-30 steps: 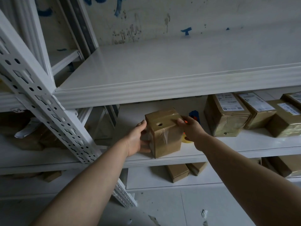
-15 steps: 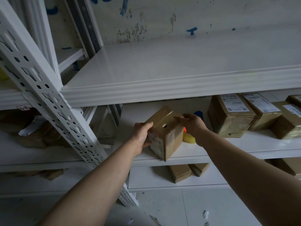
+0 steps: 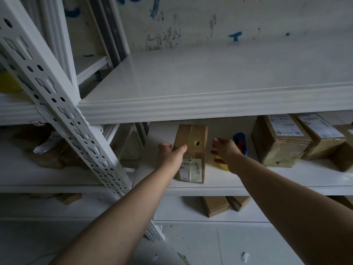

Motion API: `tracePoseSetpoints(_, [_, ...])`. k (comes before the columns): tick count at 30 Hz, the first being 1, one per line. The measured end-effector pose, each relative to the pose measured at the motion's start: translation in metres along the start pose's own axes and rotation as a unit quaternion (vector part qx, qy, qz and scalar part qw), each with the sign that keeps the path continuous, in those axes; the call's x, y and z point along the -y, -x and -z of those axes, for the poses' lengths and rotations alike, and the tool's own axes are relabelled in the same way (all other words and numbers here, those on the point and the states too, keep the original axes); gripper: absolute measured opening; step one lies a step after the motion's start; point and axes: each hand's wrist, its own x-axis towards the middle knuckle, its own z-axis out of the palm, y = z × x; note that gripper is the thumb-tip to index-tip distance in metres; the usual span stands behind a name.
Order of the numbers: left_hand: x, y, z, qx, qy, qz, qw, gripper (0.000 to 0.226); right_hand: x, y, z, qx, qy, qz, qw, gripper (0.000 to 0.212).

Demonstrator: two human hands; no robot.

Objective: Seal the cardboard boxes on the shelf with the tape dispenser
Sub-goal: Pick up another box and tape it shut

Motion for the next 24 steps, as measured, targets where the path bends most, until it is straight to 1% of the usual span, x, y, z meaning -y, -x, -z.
tracePoseSetpoints(1, [-0.002,0.002,-0.002,-0.021,-0.070,-0.044,0.996,0.045,-0.002,-0.002,0.003,-0.011,0.001,-0.001,1.000,0.032])
tracePoseSetpoints(2, [-0.005,0.004,-0.004,-0.045,-0.136,-0.100,0.985,0.047,-0.003,-0.003,0.007,-0.015,0.002,0.001,1.000,0.029])
tracePoseSetpoints(4, [-0.016,0.014,-0.013,-0.077,-0.222,-0.223,0.946,0.031,-0.004,-0.001,0.020,-0.015,0.019,0.008,1.000,0.022])
tracePoseSetpoints(5, [-0.022,0.021,-0.021,-0.075,-0.242,-0.272,0.928,0.022,-0.006,0.000,0.029,-0.018,0.026,0.011,0.999,0.024])
tracePoseSetpoints(6, [-0.029,0.028,-0.029,-0.064,-0.253,-0.311,0.914,0.019,-0.009,0.001,0.038,-0.023,0.032,0.014,0.999,0.025])
tracePoseSetpoints(8, [-0.040,0.040,-0.054,-0.011,-0.254,-0.343,0.905,0.022,-0.015,0.007,0.062,-0.035,0.052,0.006,0.998,0.024])
tracePoseSetpoints(9, [-0.044,0.043,-0.069,0.026,-0.259,-0.342,0.903,0.023,-0.018,0.010,0.075,-0.037,0.062,0.001,0.997,0.022])
tracePoseSetpoints(11, [-0.045,0.043,-0.101,0.087,-0.309,-0.320,0.891,0.023,-0.023,0.015,0.101,-0.017,0.080,-0.009,0.997,0.020])
tracePoseSetpoints(14, [-0.039,0.029,-0.144,0.130,-0.401,-0.236,0.876,0.030,-0.025,0.023,0.140,0.047,0.114,-0.041,0.991,0.018])
tracePoseSetpoints(16, [-0.031,0.019,-0.163,0.152,-0.453,-0.175,0.861,0.040,-0.025,0.024,0.159,0.065,0.138,-0.060,0.986,0.020])
tracePoseSetpoints(18, [-0.021,0.008,-0.177,0.169,-0.497,-0.152,0.838,0.044,-0.024,0.021,0.172,0.066,0.153,-0.081,0.983,0.023])
tracePoseSetpoints(19, [-0.016,0.004,-0.184,0.172,-0.506,-0.150,0.832,0.044,-0.024,0.019,0.176,0.078,0.164,-0.096,0.979,0.025])
tracePoseSetpoints(21, [-0.005,-0.004,-0.200,0.169,-0.506,-0.151,0.832,0.051,-0.028,0.014,0.182,0.107,0.187,-0.121,0.969,0.032])
tracePoseSetpoints(24, [0.006,-0.014,-0.225,0.159,-0.491,-0.124,0.848,0.065,-0.034,0.012,0.192,0.091,0.170,-0.142,0.971,0.032])
